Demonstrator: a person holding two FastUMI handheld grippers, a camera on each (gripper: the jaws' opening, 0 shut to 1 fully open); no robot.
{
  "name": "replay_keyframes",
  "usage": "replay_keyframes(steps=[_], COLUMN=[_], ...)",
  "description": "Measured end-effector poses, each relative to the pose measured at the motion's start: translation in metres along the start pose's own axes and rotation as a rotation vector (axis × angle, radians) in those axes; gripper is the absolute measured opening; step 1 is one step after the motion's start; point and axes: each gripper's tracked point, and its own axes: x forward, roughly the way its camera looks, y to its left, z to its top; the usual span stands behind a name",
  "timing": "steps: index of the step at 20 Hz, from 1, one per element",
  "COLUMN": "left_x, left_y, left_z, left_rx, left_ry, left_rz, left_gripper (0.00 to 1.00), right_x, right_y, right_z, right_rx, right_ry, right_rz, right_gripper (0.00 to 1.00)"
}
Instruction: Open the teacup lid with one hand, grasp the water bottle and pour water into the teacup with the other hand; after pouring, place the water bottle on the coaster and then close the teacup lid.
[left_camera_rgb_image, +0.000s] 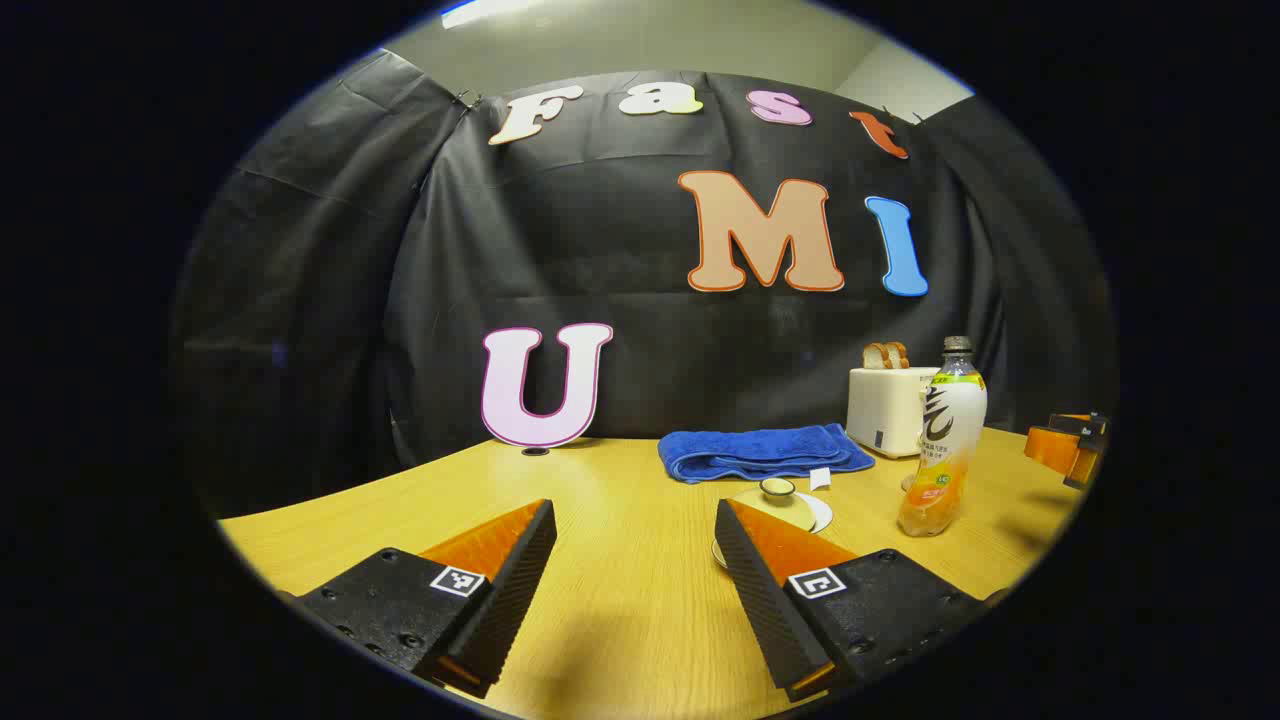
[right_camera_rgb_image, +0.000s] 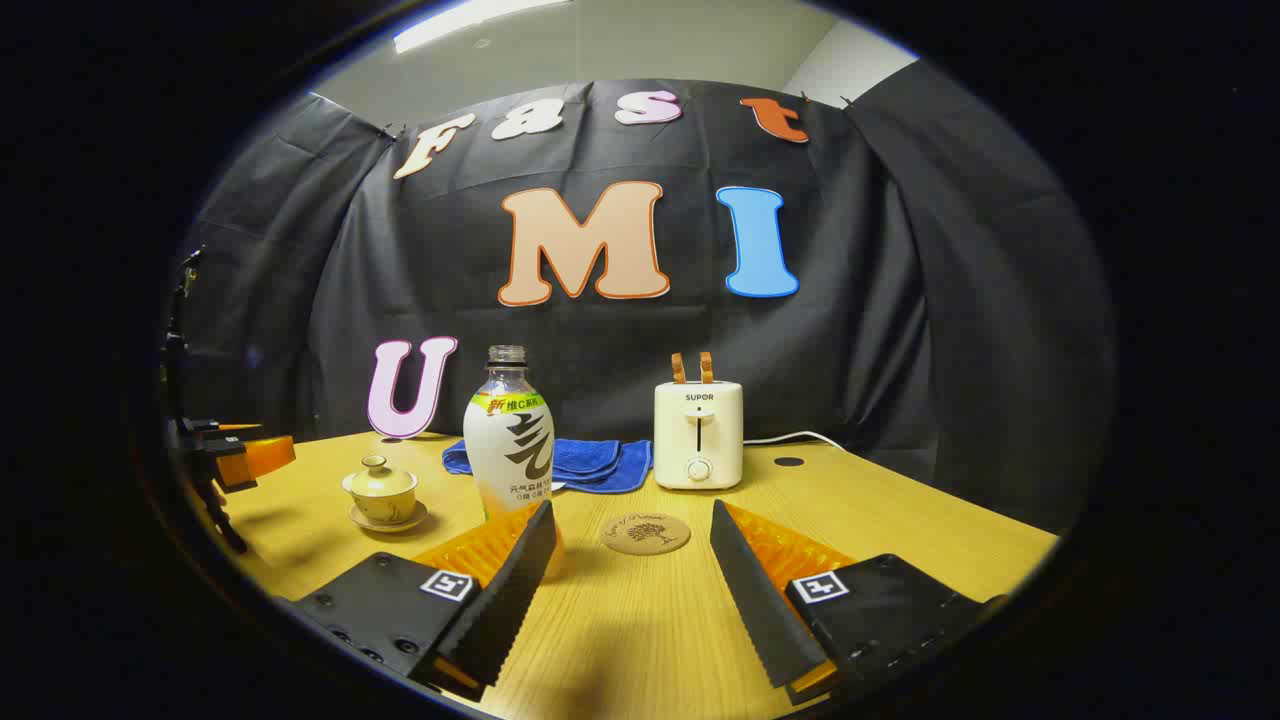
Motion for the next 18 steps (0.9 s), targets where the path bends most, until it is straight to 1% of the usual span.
replay_keyframes(steps=[6,7,11,12,13,14,15,16,17,18], left_x=[0.0000,0.0002,0.0000,0.0005,0.0003,0.0005,0.0001,0.0004,0.0006,0.0006], left_y=[-0.0040,-0.0040,-0.0064,-0.0072,-0.0067,-0.0064,-0.0061,-0.0065,-0.0067,-0.0072], left_z=[0.0005,0.0001,0.0004,0.0005,0.0003,0.0004,0.0000,0.0002,0.0001,-0.0002], left_rx=[-0.001,-0.001,-0.002,-0.002,-0.002,-0.001,-0.002,-0.001,-0.002,-0.002], left_ry=[-0.001,-0.002,-0.001,-0.002,-0.003,-0.003,-0.003,-0.002,-0.003,-0.002], left_rz=[-0.015,-0.015,-0.024,-0.028,-0.029,-0.029,-0.029,-0.029,-0.029,-0.031], left_gripper=[0.94,0.94,0.94,0.94,0.94,0.96,0.94,0.91,0.94,0.94], right_x=[-0.0005,-0.0004,-0.0003,-0.0002,-0.0006,-0.0005,-0.0004,-0.0006,-0.0004,-0.0008], right_y=[0.0000,-0.0001,0.0004,0.0002,-0.0001,0.0003,0.0001,0.0003,0.0002,0.0001], right_z=[0.0001,0.0000,-0.0001,-0.0003,0.0002,-0.0002,0.0001,-0.0001,0.0001,0.0001], right_rx=[0.000,0.000,0.000,0.000,0.000,0.000,0.000,0.000,0.000,0.000], right_ry=[0.000,0.000,0.000,0.000,0.000,0.000,0.000,0.000,0.000,0.000], right_rz=[0.000,0.000,0.000,0.000,0.000,0.000,0.000,0.000,0.000,0.000], right_gripper=[0.98,0.94,0.94,0.99,0.94,0.94,0.94,0.98,0.94,0.98])
